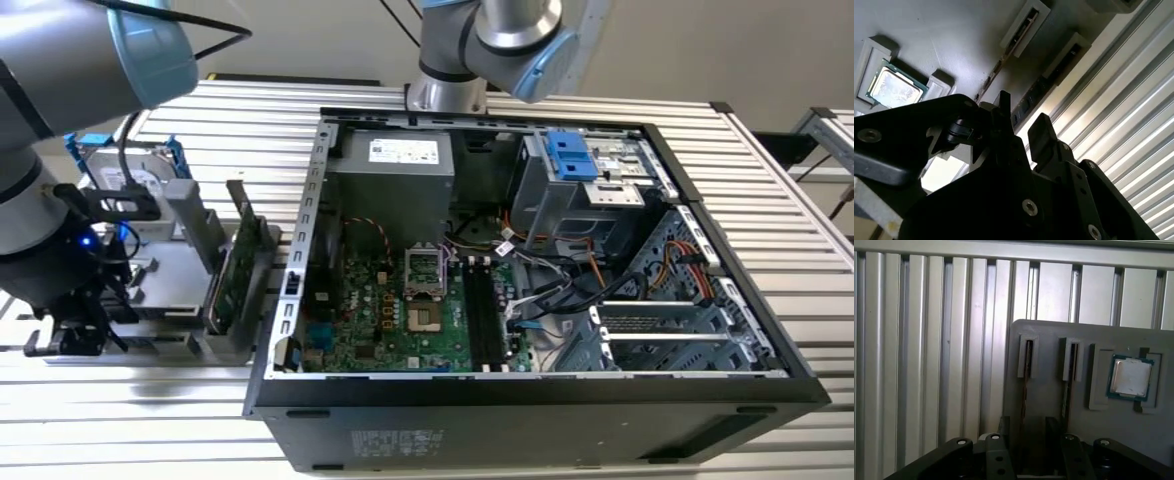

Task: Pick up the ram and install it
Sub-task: 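Pick up the ram and move it above insertion slot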

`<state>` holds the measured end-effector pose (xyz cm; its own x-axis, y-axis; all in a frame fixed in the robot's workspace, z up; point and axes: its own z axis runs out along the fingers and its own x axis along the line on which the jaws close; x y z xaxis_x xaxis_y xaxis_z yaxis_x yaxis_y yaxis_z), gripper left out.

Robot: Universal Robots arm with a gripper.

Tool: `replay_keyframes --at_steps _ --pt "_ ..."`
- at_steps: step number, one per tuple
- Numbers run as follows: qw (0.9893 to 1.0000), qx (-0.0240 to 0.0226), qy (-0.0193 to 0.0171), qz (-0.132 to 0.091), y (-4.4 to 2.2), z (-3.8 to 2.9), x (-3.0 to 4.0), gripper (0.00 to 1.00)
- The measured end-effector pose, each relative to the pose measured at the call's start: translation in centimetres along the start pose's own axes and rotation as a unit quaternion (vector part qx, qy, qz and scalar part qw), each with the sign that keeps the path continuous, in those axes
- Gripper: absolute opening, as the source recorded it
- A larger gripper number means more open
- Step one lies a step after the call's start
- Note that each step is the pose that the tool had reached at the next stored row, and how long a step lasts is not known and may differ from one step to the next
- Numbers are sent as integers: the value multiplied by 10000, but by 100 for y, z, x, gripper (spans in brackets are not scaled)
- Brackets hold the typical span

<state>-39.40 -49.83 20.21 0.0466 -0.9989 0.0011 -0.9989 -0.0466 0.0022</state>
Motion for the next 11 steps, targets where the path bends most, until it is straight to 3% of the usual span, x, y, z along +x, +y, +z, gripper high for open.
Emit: replay_keyframes --at_steps 11 --pt "10000 -1 2 0 0 67 8 100"
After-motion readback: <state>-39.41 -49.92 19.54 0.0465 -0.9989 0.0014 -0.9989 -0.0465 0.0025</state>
